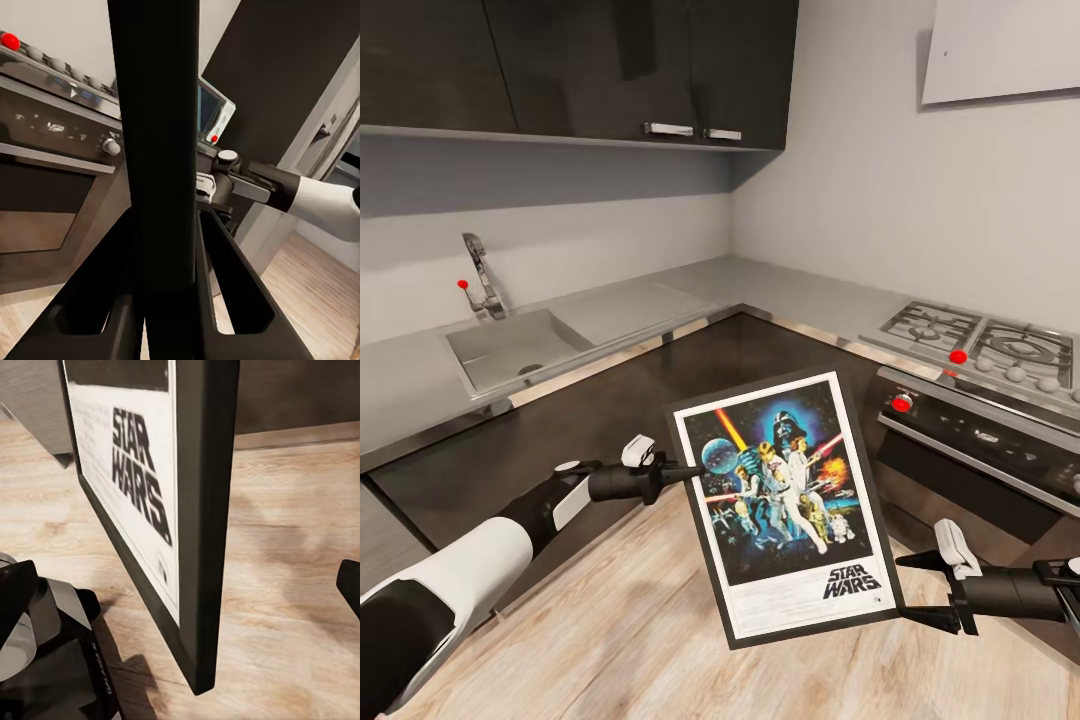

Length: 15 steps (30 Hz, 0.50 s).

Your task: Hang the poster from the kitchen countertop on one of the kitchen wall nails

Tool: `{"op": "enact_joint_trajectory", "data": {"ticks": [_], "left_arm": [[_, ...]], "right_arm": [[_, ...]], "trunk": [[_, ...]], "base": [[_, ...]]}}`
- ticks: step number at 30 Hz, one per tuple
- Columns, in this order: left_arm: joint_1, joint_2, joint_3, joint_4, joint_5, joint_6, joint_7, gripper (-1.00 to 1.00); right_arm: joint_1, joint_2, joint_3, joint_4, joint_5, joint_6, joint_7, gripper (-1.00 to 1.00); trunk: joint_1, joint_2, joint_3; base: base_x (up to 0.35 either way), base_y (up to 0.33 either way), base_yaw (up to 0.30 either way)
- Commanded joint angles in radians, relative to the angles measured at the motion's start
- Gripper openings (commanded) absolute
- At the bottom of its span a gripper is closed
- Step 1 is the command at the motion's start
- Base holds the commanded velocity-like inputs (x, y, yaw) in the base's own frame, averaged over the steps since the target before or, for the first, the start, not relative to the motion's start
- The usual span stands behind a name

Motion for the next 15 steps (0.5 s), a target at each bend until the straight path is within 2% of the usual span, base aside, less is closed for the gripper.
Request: {"op": "enact_joint_trajectory", "data": {"ticks": [1, 15], "left_arm": [[-0.001, 0.001, -0.008, 0.0, 0.009, 0.003, 0.0, -1.0], [-0.001, 0.001, -0.007, 0.0, 0.009, 0.003, -0.021, -1.0]], "right_arm": [[-0.001, 0.0, -0.002, -0.001, 0.005, 0.011, 0.006, 1.0], [-0.001, 0.014, -0.002, 0.0, 0.005, 0.008, 0.006, 1.0]], "trunk": [[0.0, -0.001, -0.001], [0.0, -0.001, -0.001]], "base": [[0.0, 0.0, 0.0], [0.0, 0.0, 0.0]]}}
